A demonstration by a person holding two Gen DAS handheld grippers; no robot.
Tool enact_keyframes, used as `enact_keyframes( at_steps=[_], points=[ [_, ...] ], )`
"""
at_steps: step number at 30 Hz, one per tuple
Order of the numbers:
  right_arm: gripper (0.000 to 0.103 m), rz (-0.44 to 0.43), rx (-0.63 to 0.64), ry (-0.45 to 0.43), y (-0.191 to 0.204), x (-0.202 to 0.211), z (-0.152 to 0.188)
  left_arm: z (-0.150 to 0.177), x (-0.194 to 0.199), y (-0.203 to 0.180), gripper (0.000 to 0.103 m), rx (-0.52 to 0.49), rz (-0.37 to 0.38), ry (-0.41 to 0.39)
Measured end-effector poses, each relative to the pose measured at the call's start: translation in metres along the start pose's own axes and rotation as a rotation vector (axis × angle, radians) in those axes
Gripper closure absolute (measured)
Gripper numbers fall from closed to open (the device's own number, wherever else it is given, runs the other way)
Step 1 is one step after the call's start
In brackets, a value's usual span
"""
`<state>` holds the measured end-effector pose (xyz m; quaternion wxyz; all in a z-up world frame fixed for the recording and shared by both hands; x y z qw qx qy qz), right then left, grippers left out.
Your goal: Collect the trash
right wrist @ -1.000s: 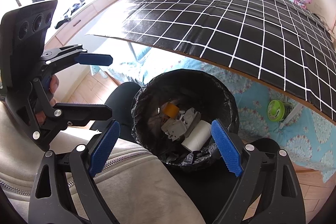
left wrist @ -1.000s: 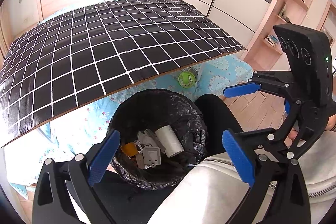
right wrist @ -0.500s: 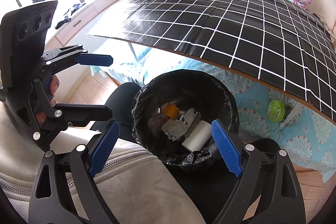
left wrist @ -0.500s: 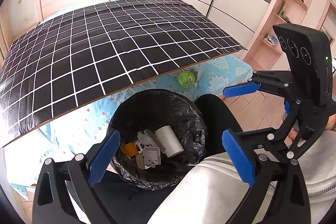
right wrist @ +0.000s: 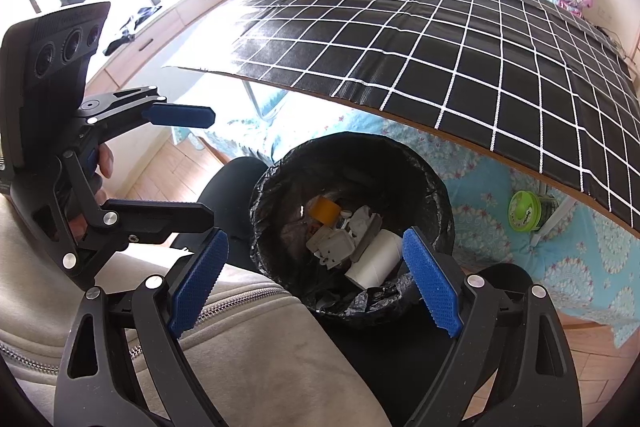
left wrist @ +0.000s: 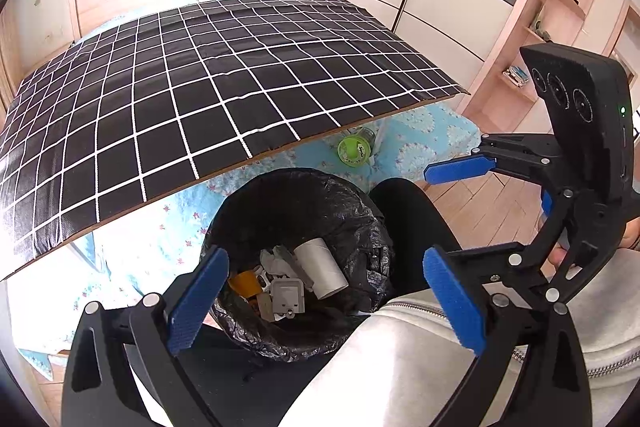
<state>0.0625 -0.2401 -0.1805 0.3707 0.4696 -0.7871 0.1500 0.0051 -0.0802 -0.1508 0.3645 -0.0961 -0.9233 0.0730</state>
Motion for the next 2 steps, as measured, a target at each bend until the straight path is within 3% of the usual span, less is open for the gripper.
enact_keyframes(
  at_steps=[2],
  points=[
    [0.014, -0.001, 0.0, 0.001, 0.0002, 0.0001, 0.0, -0.0003, -0.0002, 0.0002, 0.008, 0.002, -0.003, 0.0]
  ],
)
Point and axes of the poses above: each gripper's, at about its wrist camera, not at the fingertips, and x roughly against the way its jaws point, y to its left, z to its underside, the point moved 3 cm from there along -x, roughly the way its jaws point, and after that the axes turned 11 degrees about -y, right-handed, at the moved point
